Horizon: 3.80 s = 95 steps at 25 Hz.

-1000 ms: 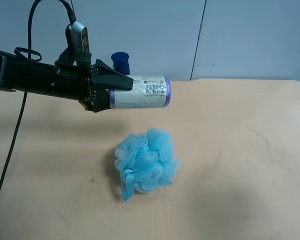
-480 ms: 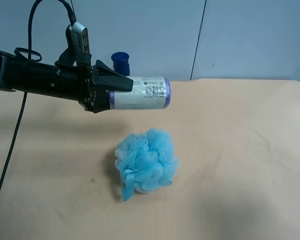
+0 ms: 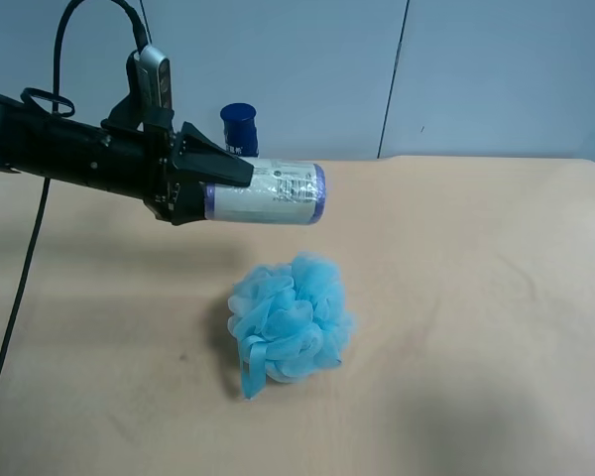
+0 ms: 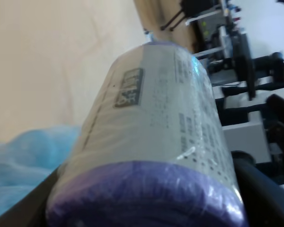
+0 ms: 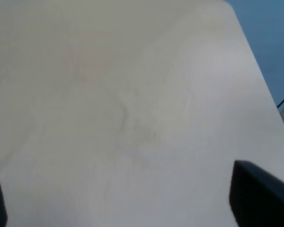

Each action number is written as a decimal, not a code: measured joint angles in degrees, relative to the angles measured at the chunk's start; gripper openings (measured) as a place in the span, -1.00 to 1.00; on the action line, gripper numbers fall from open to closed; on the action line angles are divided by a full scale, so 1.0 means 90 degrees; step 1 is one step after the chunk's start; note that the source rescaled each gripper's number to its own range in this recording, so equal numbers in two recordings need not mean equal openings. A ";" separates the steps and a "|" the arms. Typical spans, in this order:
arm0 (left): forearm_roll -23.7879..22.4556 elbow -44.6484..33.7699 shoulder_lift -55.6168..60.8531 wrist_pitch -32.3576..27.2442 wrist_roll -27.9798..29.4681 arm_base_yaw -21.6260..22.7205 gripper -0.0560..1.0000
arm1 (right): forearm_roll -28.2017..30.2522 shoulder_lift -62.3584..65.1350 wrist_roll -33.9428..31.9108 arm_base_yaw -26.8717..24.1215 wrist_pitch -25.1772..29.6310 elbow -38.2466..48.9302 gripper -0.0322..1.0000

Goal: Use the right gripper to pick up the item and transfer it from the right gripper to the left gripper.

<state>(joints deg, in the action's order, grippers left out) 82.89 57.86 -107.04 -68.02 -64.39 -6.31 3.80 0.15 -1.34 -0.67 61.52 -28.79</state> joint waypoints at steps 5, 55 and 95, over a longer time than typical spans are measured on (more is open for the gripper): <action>-0.1700 0.0790 0.0453 0.0003 0.0903 0.0530 -0.88 | 0.0000 0.0000 0.0000 0.0095 0.0000 0.0000 0.57; -0.9394 0.1621 -0.0065 0.1349 0.6099 -0.0290 -0.89 | 0.0000 0.0000 -0.0043 0.0109 0.0000 0.0000 0.57; -0.9149 0.1641 0.3450 0.0520 0.6188 -0.0290 0.36 | 0.0000 0.0000 -0.0043 0.0117 0.0000 0.0000 0.57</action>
<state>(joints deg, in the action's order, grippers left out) 0.55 72.63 -75.99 -63.34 -8.70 -8.92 3.80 0.15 -1.73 0.38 61.52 -28.79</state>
